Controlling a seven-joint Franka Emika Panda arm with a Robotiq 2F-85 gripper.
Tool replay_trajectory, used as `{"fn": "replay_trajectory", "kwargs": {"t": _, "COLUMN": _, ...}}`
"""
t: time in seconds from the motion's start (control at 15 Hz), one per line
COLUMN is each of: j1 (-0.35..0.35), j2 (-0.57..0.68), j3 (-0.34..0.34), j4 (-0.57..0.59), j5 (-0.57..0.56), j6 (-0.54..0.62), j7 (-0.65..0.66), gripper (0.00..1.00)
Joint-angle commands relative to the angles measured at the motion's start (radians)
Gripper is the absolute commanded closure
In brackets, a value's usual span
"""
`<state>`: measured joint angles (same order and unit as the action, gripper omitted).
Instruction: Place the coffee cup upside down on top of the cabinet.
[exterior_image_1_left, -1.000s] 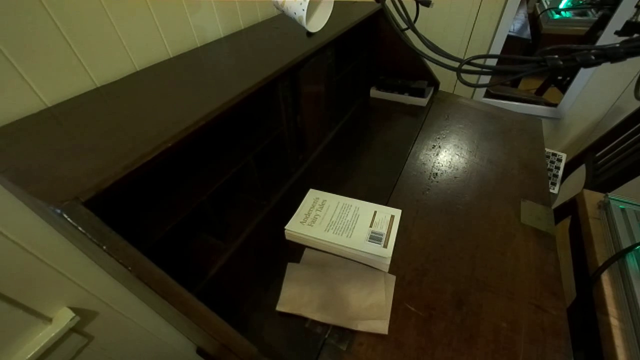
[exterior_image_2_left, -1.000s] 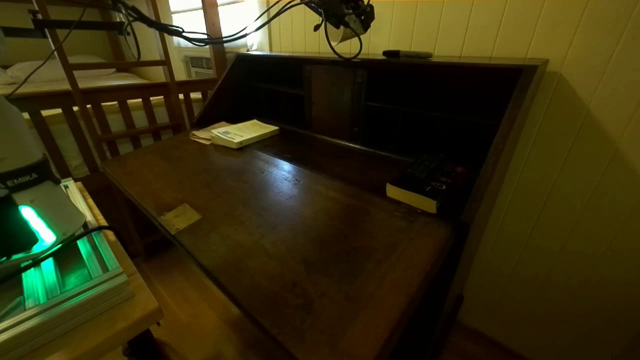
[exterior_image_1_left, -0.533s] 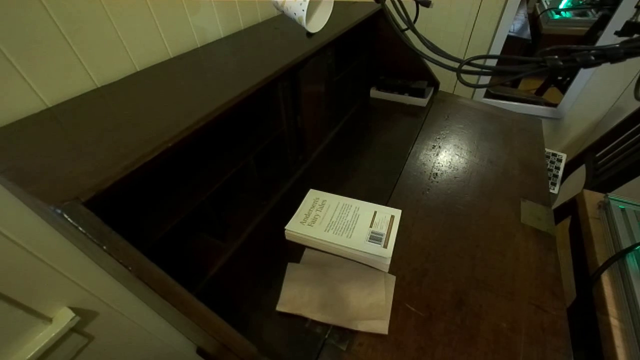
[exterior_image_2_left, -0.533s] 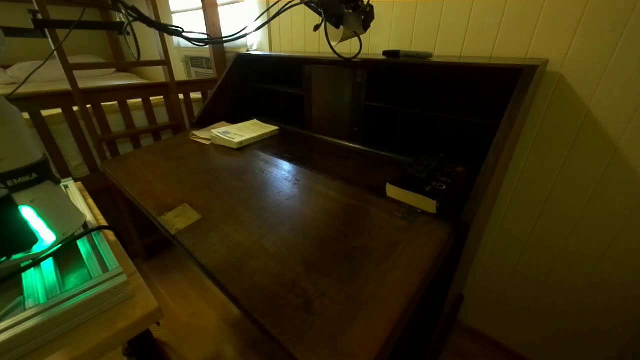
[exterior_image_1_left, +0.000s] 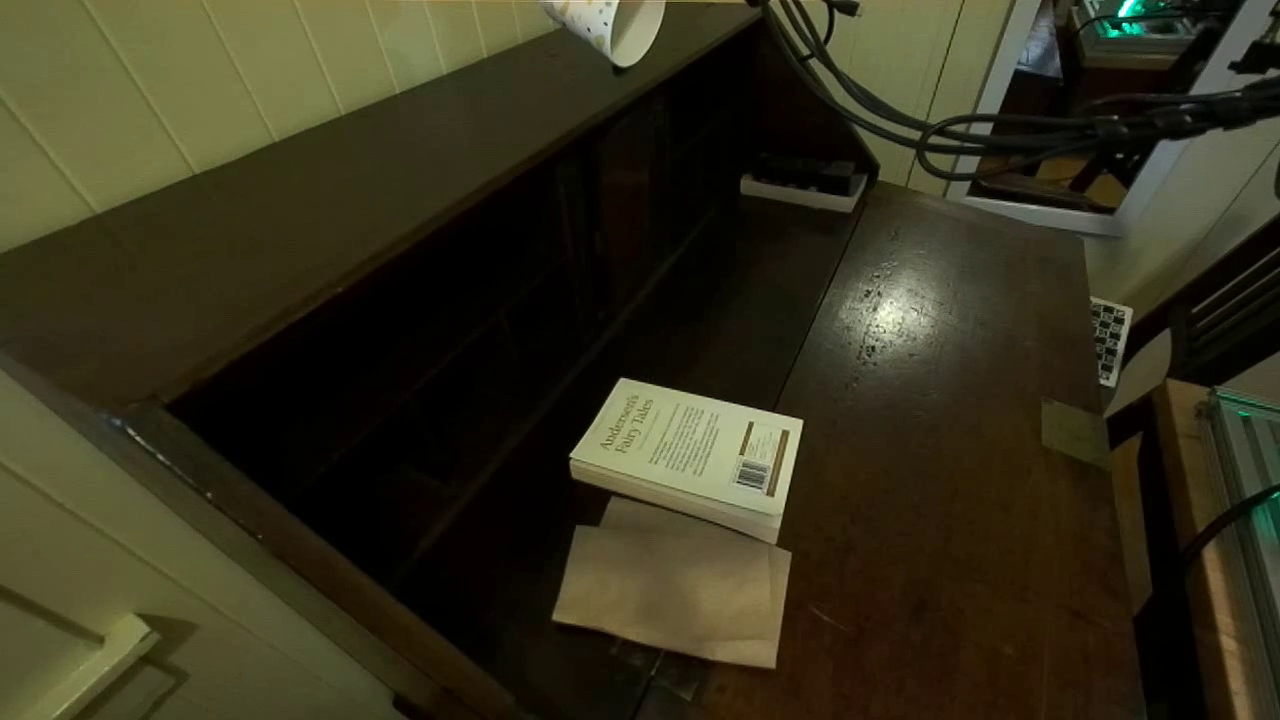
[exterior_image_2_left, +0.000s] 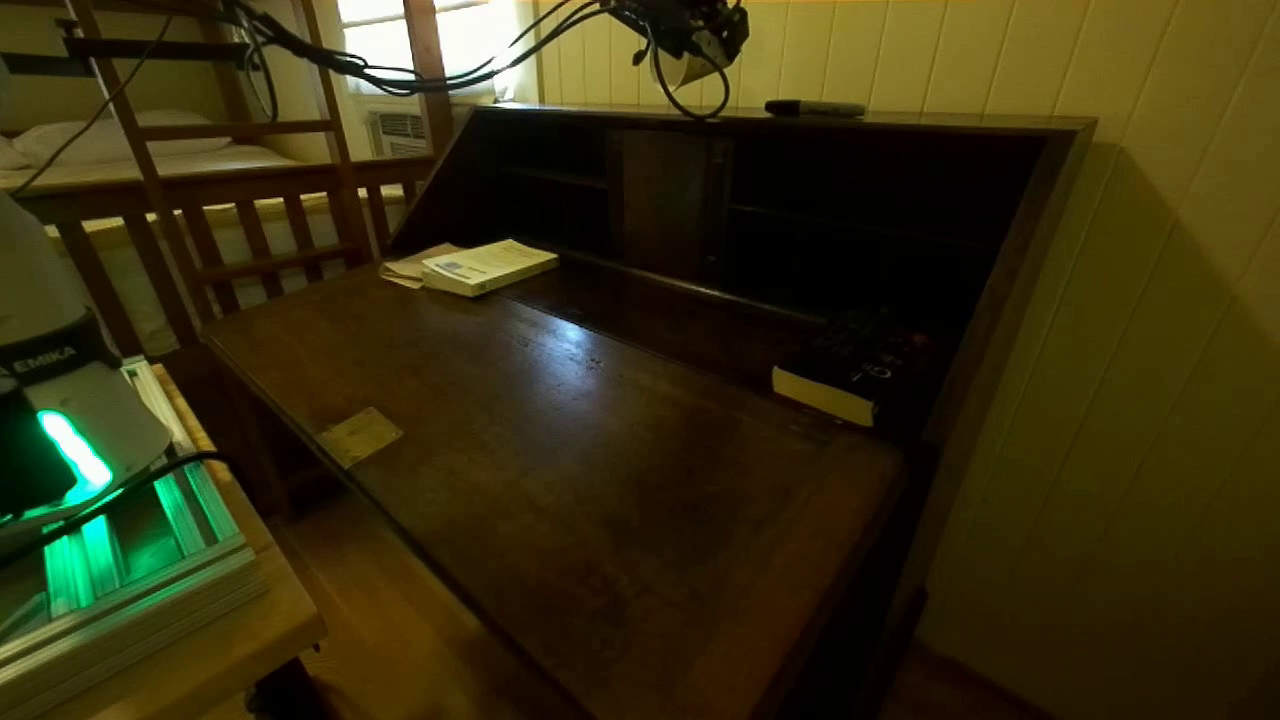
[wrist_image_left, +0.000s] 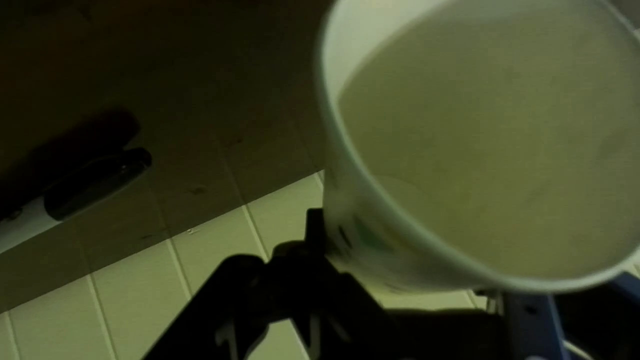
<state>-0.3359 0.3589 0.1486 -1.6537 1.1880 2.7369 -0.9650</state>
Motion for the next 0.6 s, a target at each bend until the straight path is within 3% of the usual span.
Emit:
{"fn": "replay_trajectory", "kwargs": {"t": 0.0, "j1": -0.014, "j2": -0.004, "j3": 0.034, "j4": 0.004, "j5": 0.101, "j6": 0.033, "j7": -0.125, "gripper": 0.62}}
{"fn": "replay_trajectory", "kwargs": {"t": 0.53, "j1": -0.028, "j2": 0.010, "j3": 0.074, "j4": 0.027, "j5": 0.398, "j6": 0.006, "j7": -0.511, "gripper": 0.62}}
